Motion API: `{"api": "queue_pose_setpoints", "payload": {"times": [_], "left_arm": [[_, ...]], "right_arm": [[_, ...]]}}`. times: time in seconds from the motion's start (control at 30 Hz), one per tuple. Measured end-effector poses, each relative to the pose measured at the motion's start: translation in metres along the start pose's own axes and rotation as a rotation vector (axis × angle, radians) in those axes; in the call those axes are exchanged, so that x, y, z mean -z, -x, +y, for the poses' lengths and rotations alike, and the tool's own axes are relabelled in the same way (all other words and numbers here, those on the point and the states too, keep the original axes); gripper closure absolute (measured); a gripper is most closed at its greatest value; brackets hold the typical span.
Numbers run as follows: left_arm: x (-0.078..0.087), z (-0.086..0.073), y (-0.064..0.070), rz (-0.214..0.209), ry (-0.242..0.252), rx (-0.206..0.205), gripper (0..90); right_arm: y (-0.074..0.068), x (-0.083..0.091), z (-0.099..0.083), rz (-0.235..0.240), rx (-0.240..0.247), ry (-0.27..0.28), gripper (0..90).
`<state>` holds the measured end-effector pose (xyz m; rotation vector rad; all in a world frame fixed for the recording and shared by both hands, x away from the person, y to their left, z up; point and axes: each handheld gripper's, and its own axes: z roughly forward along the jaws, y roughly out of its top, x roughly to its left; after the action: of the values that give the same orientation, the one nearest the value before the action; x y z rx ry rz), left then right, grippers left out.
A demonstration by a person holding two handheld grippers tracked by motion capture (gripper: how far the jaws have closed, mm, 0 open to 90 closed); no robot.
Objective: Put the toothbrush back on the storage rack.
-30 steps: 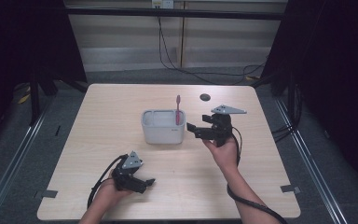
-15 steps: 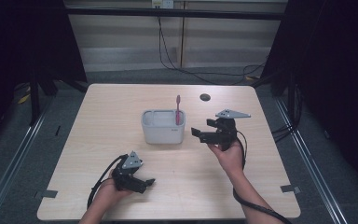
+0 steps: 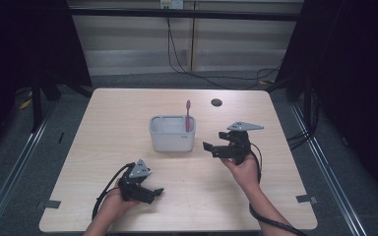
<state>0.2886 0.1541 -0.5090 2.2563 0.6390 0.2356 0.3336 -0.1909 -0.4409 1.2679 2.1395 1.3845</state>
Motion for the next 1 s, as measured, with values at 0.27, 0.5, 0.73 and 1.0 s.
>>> {"api": "queue_pose_setpoints", "payload": {"times": [0.27,0.5,0.73,1.0], "left_arm": [[0.000,0.000,0.000,0.001,0.000,-0.002,11.5],[0.000,0.000,0.000,0.000,0.000,0.001,11.5],[0.000,0.000,0.000,0.001,0.000,-0.002,11.5],[0.000,0.000,0.000,0.002,0.000,-0.002,11.5]], "right_arm": [[0.004,0.003,-0.013,-0.001,0.000,-0.026,17.8],[0.005,0.004,-0.020,0.003,0.008,-0.033,17.7],[0.009,0.007,-0.031,0.007,0.005,-0.059,17.7],[0.011,0.006,-0.041,0.012,0.034,-0.097,17.7]]}}
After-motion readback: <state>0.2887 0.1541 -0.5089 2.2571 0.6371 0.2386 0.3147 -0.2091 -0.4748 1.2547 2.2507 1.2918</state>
